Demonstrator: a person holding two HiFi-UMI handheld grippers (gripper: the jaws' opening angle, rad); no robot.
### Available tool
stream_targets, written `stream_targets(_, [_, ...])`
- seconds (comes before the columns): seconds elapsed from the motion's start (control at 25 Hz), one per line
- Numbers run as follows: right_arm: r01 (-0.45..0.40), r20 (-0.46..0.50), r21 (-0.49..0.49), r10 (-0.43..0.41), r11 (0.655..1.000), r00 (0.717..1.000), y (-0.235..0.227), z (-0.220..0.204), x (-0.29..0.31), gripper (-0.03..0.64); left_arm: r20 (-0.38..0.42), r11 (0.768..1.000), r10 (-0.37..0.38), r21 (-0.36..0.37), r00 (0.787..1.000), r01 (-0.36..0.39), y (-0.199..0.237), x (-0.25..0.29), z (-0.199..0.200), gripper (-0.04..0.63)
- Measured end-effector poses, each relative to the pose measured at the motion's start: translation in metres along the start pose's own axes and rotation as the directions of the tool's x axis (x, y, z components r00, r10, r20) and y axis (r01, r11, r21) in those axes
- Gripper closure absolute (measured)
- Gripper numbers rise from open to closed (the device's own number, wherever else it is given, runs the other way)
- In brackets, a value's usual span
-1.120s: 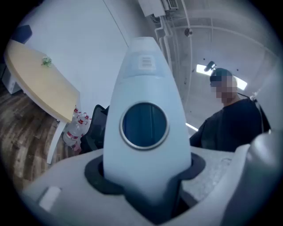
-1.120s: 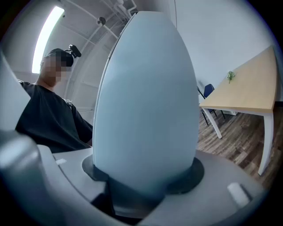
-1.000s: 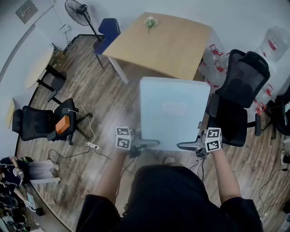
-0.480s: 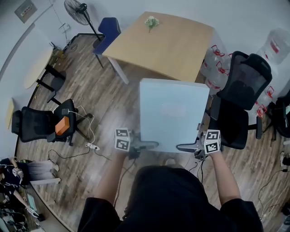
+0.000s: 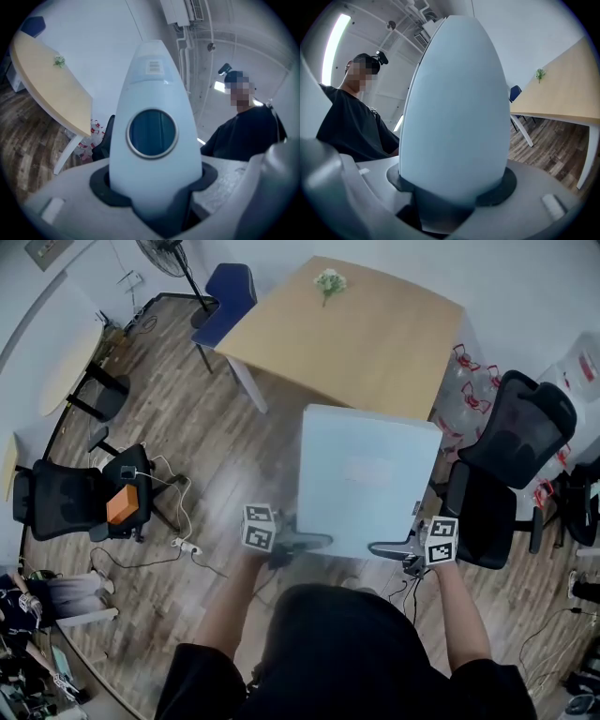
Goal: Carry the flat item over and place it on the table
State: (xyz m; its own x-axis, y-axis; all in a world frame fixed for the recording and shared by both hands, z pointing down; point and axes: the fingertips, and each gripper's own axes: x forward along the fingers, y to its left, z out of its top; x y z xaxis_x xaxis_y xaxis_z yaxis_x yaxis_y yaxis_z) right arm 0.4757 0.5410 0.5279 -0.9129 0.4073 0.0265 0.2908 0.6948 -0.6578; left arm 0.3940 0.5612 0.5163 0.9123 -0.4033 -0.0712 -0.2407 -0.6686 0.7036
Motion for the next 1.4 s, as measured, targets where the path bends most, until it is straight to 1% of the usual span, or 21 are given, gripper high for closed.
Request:
stream_targets(0.12, [0.029, 0.010, 0.017, -0.030, 0.999, 1.000, -0.031, 0.033, 0.031, 0.311, -0.007, 0.999, -0.033, -0.008, 0.999, 0.033, 0.030, -0.032, 0.035, 0.287])
stream_targets(0.24, [0.056, 0.026, 0.036, -0.057, 0.998, 0.998, -0.062, 0.068, 0.061, 0.311, -0.020, 0.998, -0.053, -0.035, 0.998, 0.053, 0.056, -0.060, 0.077, 0.287])
stream_targets(0.32, [0.062, 0.034, 0.048, -0.064, 0.997, 0.997, -0.079, 0.091, 0.077, 0.313, -0.029, 0.997, -0.060, -0.044, 0.998, 0.059, 0.072, -0.077, 0.101, 0.287])
stream_targets(0.44, [0.072, 0.041, 0.047, -0.074, 0.996, 0.996, -0.103, 0.123, 0.100, 0.313, -0.037, 0.997, -0.068, -0.036, 0.997, 0.067, 0.094, -0.099, 0.136, 0.287])
stream_targets(0.56, [0.084, 0.050, 0.063, -0.087, 0.995, 0.995, -0.128, 0.149, 0.127, 0.311, -0.044, 0.996, -0.078, -0.046, 0.996, 0.076, 0.117, -0.126, 0.165, 0.287])
stream_targets(0.72, [0.098, 0.069, 0.074, -0.103, 0.992, 0.992, -0.153, 0.170, 0.161, 0.307, -0.057, 0.995, -0.088, -0.058, 0.994, 0.085, 0.141, -0.159, 0.190, 0.287])
stream_targets(0.88, [0.108, 0.081, 0.073, -0.113, 0.991, 0.990, -0.170, 0.183, 0.188, 0.307, -0.062, 0.994, -0.098, -0.055, 0.993, 0.095, 0.159, -0.187, 0.204, 0.287])
stream_targets(1.0, [0.105, 0.079, 0.085, -0.112, 0.991, 0.991, -0.180, 0.190, 0.202, 0.308, -0.054, 0.993, -0.096, -0.067, 0.994, 0.092, 0.166, -0.200, 0.212, 0.287])
stream_targets(1.16, [0.094, 0.069, 0.089, -0.100, 0.992, 0.993, -0.201, 0.203, 0.212, 0.308, -0.040, 0.995, -0.080, -0.065, 0.996, 0.078, 0.184, -0.211, 0.226, 0.285])
stream_targets(1.4, [0.061, 0.065, 0.082, -0.066, 0.995, 0.996, -0.251, 0.239, 0.226, 0.308, -0.027, 0.997, -0.048, -0.067, 0.998, 0.047, 0.231, -0.227, 0.262, 0.285])
